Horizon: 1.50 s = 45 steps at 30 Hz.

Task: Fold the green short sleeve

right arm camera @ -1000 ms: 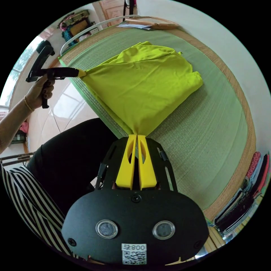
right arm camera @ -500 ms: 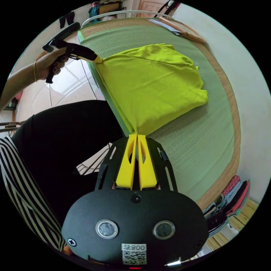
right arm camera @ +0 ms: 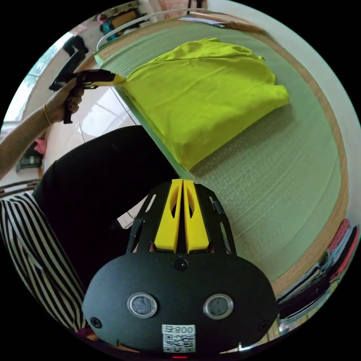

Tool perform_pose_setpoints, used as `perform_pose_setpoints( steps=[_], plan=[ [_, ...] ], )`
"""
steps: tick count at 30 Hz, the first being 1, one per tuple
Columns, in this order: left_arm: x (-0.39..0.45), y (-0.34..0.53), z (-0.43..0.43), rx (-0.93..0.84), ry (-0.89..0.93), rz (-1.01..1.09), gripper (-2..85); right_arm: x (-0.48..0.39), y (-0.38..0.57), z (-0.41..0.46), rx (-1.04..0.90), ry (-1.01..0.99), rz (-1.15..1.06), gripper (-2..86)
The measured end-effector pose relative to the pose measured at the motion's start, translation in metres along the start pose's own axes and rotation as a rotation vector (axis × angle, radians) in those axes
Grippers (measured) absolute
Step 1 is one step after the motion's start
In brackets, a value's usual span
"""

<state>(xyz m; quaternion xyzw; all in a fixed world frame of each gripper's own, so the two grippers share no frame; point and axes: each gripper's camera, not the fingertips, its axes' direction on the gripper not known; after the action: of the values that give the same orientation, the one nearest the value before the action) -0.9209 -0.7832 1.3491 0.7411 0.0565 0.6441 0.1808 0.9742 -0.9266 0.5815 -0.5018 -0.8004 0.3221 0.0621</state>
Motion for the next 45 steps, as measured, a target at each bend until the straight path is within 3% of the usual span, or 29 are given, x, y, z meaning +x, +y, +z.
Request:
perform_pose_setpoints(
  steps=[9, 16, 23, 29, 45],
  plan=[
    [0.062, 0.016, 0.003, -0.006, -0.056, 0.139, 2.1, 0.097, 0.032, 0.028, 0.129, -0.355, 0.242, 1.2],
    [0.134, 0.001, 0.105, -0.301, 0.013, 0.341, 5.5, 0.169, 0.061, 0.082, 0.202, -0.671, 0.428, 6.3],
    [0.138, -0.025, 0.174, -0.468, 0.036, 0.261, 6.1, 0.217, 0.082, 0.115, 0.317, -0.846, 0.541, 8.2],
    [0.122, -0.031, 0.181, -0.406, 0.153, 0.156, 2.1, 0.243, 0.082, 0.146, 0.349, -0.934, 0.57, 9.3],
    [0.106, -0.017, 0.153, -0.317, 0.285, 0.134, 0.6, 0.276, 0.06, 0.218, 0.43, -1.216, 0.626, 10.7]
  ],
)
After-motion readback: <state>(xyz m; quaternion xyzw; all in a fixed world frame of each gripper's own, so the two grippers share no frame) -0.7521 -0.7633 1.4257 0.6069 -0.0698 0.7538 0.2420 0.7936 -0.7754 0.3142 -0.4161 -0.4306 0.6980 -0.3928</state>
